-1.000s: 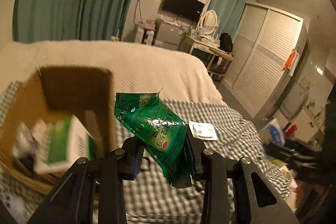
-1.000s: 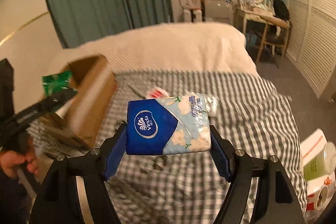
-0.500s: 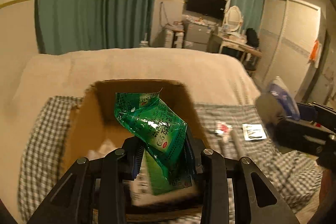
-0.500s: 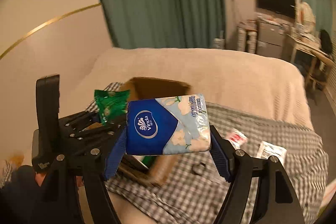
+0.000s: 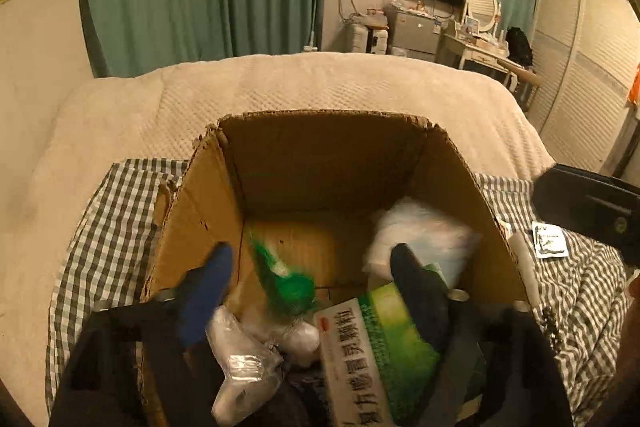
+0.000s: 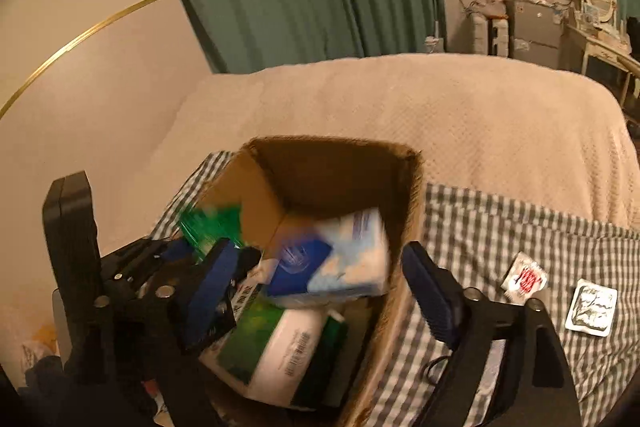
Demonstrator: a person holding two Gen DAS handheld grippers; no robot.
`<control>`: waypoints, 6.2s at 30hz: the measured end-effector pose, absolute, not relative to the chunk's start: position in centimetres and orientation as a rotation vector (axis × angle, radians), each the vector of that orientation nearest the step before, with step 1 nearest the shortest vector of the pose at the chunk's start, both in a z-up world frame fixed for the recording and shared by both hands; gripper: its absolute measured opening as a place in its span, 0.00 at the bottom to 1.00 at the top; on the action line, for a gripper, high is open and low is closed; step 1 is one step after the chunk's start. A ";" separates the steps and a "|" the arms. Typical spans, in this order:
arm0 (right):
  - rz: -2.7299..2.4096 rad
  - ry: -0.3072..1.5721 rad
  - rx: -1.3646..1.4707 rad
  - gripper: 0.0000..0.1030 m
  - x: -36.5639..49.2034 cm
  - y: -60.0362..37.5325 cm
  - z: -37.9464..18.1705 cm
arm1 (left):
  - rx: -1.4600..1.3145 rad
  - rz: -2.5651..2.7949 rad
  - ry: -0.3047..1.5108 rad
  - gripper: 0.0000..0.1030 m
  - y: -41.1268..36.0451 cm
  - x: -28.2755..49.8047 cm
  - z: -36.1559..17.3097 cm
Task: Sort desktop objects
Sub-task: 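Carry the green bag and tissue pack over the box and release, then grasp the black hair tie with left tool while right tool grasps bead bracelet, then carry hair tie and bracelet over the box and open both tools, then grasp the white tube with left tool while right tool grasps white rod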
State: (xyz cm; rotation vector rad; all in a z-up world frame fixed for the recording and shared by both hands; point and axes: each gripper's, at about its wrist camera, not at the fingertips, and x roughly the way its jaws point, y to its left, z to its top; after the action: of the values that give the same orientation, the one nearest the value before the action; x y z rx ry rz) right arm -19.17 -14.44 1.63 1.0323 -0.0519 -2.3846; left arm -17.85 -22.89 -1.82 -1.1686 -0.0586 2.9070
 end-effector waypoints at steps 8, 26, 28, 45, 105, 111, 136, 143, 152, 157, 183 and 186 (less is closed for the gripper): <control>-2.523 -0.085 0.986 0.87 -17.3 -6.7 4.7 | -1.033 2.916 -0.076 0.85 -19.1 -15.2 3.0; -2.767 -0.105 0.966 0.86 -6.5 10.0 8.7 | -1.120 2.746 -0.193 0.87 -2.9 -9.6 0.2; -2.755 -0.107 1.013 0.77 -6.6 11.1 6.8 | -1.176 2.746 -0.187 0.87 -1.9 -10.2 -2.0; -2.461 -0.144 1.437 0.55 -13.7 10.3 -13.3 | -1.403 2.736 -0.192 0.87 -1.0 -14.7 -14.3; -2.565 0.130 0.970 0.11 -6.3 1.0 11.6 | -0.971 2.815 0.002 0.05 -12.0 -8.8 6.7; -2.471 0.150 0.946 0.11 -8.5 -5.7 12.9 | -0.987 2.910 0.043 0.05 -17.6 -10.7 7.3; -2.500 0.112 0.946 0.53 -16.6 -6.9 10.6 | -1.134 2.991 -0.033 0.90 -20.6 -14.8 3.2; -2.653 0.039 0.941 0.53 -13.2 2.3 13.5 | -1.010 2.928 0.022 0.90 -13.9 -12.3 7.7; -2.743 0.005 0.919 0.53 -8.7 9.8 14.7 | -1.033 2.798 0.039 0.90 -4.4 -10.6 7.7; -2.755 -0.031 0.956 0.55 -7.6 13.1 12.2 | -1.123 2.709 0.026 0.90 -0.9 -11.4 3.4; -2.626 -0.202 1.168 0.50 -19.1 11.1 -12.1 | -1.363 2.564 0.033 0.26 1.2 -20.6 -15.7; -2.601 -0.196 1.188 0.50 -19.1 10.0 -12.8 | -1.331 2.637 0.039 0.26 0.6 -20.3 -14.9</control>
State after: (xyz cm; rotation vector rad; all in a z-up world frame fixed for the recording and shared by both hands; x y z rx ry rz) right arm -19.08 9.97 -12.80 1.1884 -0.1963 -2.6012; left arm -20.28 0.55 -14.91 -1.3307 0.0389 2.6372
